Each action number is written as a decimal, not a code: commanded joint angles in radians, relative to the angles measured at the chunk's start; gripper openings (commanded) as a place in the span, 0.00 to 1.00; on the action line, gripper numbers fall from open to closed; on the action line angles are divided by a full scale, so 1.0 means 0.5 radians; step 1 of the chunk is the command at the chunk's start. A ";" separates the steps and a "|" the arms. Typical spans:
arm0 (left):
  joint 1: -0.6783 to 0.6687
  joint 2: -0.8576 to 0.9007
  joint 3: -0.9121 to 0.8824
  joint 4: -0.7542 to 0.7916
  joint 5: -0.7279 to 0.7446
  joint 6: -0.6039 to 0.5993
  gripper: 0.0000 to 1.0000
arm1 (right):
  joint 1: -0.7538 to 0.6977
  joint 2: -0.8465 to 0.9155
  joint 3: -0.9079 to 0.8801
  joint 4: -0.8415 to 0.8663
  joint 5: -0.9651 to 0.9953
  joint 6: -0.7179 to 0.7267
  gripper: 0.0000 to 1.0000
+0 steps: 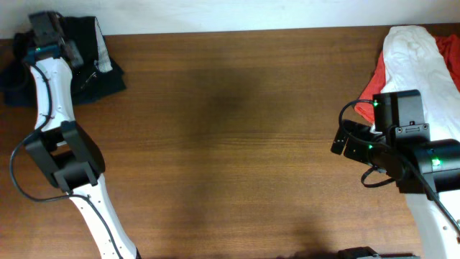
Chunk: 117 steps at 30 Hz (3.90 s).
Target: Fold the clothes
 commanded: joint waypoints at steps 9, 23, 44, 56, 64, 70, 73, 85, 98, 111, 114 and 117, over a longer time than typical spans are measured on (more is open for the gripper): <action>0.027 0.210 0.008 0.887 0.188 0.053 0.31 | -0.008 0.002 0.000 0.005 -0.003 0.017 0.99; 0.092 0.299 0.149 0.520 0.179 0.179 0.56 | -0.008 0.002 0.000 0.005 -0.002 0.017 0.99; -0.280 -1.078 0.174 -1.476 1.129 0.152 0.99 | -0.008 0.002 0.000 0.005 -0.002 0.018 0.99; -0.900 -1.595 0.160 -1.958 1.151 0.373 0.99 | -0.008 0.002 0.000 0.005 -0.002 0.018 0.99; -1.106 -2.113 -0.474 -1.935 1.010 0.334 0.99 | -0.008 0.002 0.000 0.005 -0.002 0.018 0.99; -1.106 -2.580 -1.389 -1.772 1.038 0.199 0.99 | -0.008 0.002 0.000 0.005 -0.002 0.017 0.99; -1.106 -2.634 -1.617 -1.796 1.045 0.200 0.99 | -0.008 0.002 0.000 0.005 -0.002 0.018 0.99; -1.106 -2.635 -1.831 -1.309 1.061 0.215 0.99 | -0.008 0.002 0.000 0.005 -0.002 0.017 0.99; -0.716 -3.656 -3.239 -0.150 1.069 0.397 0.99 | -0.008 0.002 0.000 0.005 -0.002 0.018 0.99; -0.606 -4.665 -4.479 1.283 0.956 0.306 0.99 | -0.008 0.002 0.000 0.005 -0.002 0.017 0.99; -0.606 -4.874 -4.582 1.289 0.823 0.244 0.99 | -0.008 0.002 0.000 0.005 -0.003 0.017 0.99; -0.606 -4.956 -4.624 1.293 0.789 0.235 0.99 | -0.008 0.002 0.000 0.005 -0.003 0.017 0.99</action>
